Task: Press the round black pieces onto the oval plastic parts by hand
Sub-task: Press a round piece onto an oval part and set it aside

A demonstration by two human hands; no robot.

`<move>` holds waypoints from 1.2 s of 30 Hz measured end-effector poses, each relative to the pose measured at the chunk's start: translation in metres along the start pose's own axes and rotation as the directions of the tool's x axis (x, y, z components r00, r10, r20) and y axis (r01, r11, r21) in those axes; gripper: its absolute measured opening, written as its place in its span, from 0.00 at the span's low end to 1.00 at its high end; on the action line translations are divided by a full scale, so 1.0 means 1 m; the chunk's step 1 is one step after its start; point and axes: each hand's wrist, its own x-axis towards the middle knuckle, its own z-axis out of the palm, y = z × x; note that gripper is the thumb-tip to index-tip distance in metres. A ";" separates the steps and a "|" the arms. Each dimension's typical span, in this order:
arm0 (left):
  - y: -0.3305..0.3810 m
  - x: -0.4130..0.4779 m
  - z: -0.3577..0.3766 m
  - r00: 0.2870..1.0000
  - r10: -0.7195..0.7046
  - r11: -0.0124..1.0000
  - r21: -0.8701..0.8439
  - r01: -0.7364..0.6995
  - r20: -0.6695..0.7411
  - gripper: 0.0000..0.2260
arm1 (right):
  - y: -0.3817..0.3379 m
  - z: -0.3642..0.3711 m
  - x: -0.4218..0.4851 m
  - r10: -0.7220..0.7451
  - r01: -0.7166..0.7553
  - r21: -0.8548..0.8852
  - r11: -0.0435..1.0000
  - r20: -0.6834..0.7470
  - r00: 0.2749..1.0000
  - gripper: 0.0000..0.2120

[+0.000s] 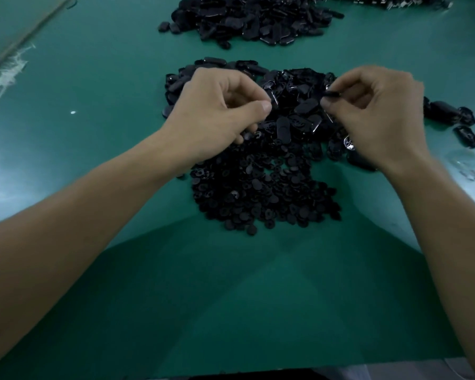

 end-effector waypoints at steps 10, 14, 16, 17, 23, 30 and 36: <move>-0.002 -0.001 0.004 0.987 -0.068 0.980 -0.178 0.094 0.147 0.04 | -0.033 0.011 -0.016 -0.207 -0.023 0.545 0.838 0.356 0.912 0.14; -0.002 0.000 0.002 0.989 -0.061 0.971 -0.223 0.090 0.133 0.04 | -0.028 0.011 -0.012 -0.144 -0.051 0.507 0.861 0.338 0.930 0.11; -0.003 0.000 0.003 0.990 -0.069 0.971 -0.221 0.094 0.120 0.04 | -0.027 0.011 -0.012 -0.098 -0.080 0.499 0.863 0.321 0.942 0.13; -0.003 0.000 0.003 0.991 -0.077 0.968 -0.230 0.100 0.109 0.04 | -0.027 0.011 -0.012 -0.079 -0.088 0.492 0.866 0.308 0.948 0.13; -0.003 0.001 0.003 0.994 -0.087 0.952 -0.290 0.101 0.062 0.05 | -0.026 0.013 -0.012 0.009 -0.161 0.392 0.906 0.362 0.932 0.05; -0.003 0.002 0.003 0.994 -0.102 0.942 -0.318 0.105 0.026 0.08 | -0.036 0.013 -0.014 0.066 -0.327 0.552 0.767 0.439 0.896 0.04; -0.005 -0.001 0.006 0.999 0.023 0.988 -0.153 -0.018 0.029 0.04 | -0.043 0.020 -0.020 0.090 -0.357 0.509 0.783 0.475 0.875 0.05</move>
